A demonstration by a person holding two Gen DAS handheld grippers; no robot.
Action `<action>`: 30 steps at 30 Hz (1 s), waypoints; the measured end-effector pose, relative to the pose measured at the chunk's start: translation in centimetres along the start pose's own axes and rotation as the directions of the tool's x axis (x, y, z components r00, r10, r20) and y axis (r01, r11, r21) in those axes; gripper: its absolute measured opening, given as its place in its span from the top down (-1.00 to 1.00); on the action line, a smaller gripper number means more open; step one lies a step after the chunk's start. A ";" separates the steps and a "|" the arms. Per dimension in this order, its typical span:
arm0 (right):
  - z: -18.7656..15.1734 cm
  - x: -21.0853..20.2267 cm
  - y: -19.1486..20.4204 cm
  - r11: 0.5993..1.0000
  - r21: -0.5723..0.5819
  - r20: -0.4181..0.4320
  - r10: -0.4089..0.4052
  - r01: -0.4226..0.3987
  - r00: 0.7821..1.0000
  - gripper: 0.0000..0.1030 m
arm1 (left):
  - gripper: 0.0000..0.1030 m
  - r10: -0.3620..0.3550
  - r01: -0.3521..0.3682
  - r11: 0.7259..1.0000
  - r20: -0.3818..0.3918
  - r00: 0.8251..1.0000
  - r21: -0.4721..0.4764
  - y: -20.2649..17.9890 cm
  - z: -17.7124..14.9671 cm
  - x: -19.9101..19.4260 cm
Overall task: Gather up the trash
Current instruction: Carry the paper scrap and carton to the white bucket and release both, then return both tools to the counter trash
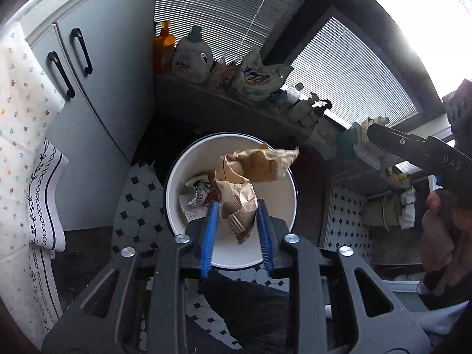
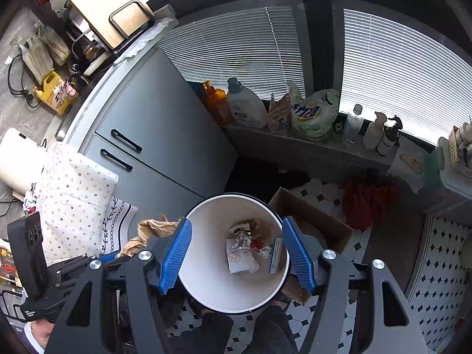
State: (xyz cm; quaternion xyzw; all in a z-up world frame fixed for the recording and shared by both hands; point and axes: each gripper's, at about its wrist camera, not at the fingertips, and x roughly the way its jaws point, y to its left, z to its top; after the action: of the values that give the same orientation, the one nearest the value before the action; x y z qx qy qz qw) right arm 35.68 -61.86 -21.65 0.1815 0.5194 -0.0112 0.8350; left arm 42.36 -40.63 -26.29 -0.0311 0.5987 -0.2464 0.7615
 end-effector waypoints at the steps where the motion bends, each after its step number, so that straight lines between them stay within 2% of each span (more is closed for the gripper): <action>1: 0.0 -0.1 -0.3 1.000 0.006 0.001 0.000 0.000 1.000 -0.24 | -0.19 -0.002 0.002 1.000 0.005 1.000 -0.010 -0.1 0.1 0.0; 2: -0.1 -0.1 -0.6 1.000 0.010 0.002 0.001 -0.001 1.000 -0.25 | -0.41 0.003 -0.003 1.000 0.022 1.000 -0.019 -0.1 0.2 -0.2; 9: 0.5 -0.1 0.2 0.999 -0.015 0.005 0.031 -0.031 0.999 -0.40 | -0.74 0.067 -0.057 0.995 0.127 0.990 -0.079 1.1 0.9 -3.6; 12: 1.3 -0.1 1.9 0.997 -0.054 0.015 0.058 -0.057 0.998 -0.52 | -0.83 0.093 -0.067 0.988 0.197 0.976 -0.136 2.5 0.8 -6.1; 15: 2.0 -0.2 4.2 0.991 -0.106 0.037 0.091 -0.087 0.995 -0.67 | -0.86 0.141 -0.091 0.978 0.271 0.952 -0.189 3.9 0.4 -8.9; 20: 3.2 -0.5 9.2 0.966 -0.213 0.075 0.163 -0.144 0.984 -0.85 | -0.88 0.226 -0.109 0.947 0.389 0.893 -0.302 6.8 -0.7 -14.0; 25: 4.0 -0.7 15.0 0.923 -0.327 0.071 0.238 -0.202 0.969 -0.85 | -0.88 0.311 -0.106 0.909 0.488 0.815 -0.402 9.4 -2.8 -19.2; 30: 4.2 -0.8 20.6 0.872 -0.424 0.055 0.292 -0.242 0.955 -0.85 | -0.88 0.435 -0.139 0.847 0.519 0.736 -0.512 11.9 -5.8 -23.6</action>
State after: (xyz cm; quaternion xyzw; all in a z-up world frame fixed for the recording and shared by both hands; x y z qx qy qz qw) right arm 43.21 -44.05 -13.33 0.0701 0.4297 0.2037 0.8769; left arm 37.22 -19.04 -10.79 -0.1856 0.3526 0.0438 0.9161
